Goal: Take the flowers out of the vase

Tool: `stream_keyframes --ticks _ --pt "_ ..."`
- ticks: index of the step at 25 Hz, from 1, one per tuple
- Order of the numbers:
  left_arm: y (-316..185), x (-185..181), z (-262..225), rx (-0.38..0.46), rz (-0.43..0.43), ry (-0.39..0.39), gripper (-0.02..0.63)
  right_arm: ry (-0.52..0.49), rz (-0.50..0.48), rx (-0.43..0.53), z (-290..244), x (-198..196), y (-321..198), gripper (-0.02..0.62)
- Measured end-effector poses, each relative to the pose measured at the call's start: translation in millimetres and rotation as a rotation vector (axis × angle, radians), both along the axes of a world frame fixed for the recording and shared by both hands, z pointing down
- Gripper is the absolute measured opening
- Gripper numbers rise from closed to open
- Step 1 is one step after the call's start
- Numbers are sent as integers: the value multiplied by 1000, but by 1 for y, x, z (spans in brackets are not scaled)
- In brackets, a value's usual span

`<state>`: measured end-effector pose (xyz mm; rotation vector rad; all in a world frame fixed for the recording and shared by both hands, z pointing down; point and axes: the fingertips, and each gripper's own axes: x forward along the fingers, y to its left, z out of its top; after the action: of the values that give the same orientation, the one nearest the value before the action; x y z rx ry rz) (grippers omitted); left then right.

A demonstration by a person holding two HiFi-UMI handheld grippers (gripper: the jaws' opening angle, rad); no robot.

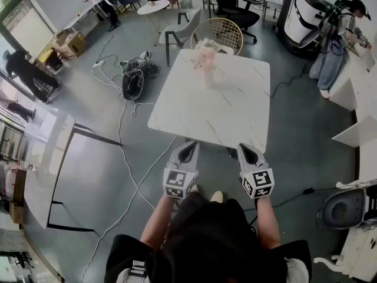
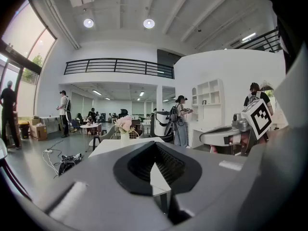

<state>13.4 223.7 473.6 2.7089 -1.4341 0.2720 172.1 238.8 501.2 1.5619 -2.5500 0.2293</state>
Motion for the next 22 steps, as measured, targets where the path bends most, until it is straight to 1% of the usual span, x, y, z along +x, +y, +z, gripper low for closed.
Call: stream_keyframes --ticks 3,16,22 --pt "-3 1 0 -10 -3 12 8 2 -2 0 0 1 -3 3" --pt "-5 4 -2 -4 -8 17 8 -8 -3 -9 -1 3 -6 3" --pt "-4 6 -4 -3 -12 3 8 -1 -8 -15 0 3 -6 3"
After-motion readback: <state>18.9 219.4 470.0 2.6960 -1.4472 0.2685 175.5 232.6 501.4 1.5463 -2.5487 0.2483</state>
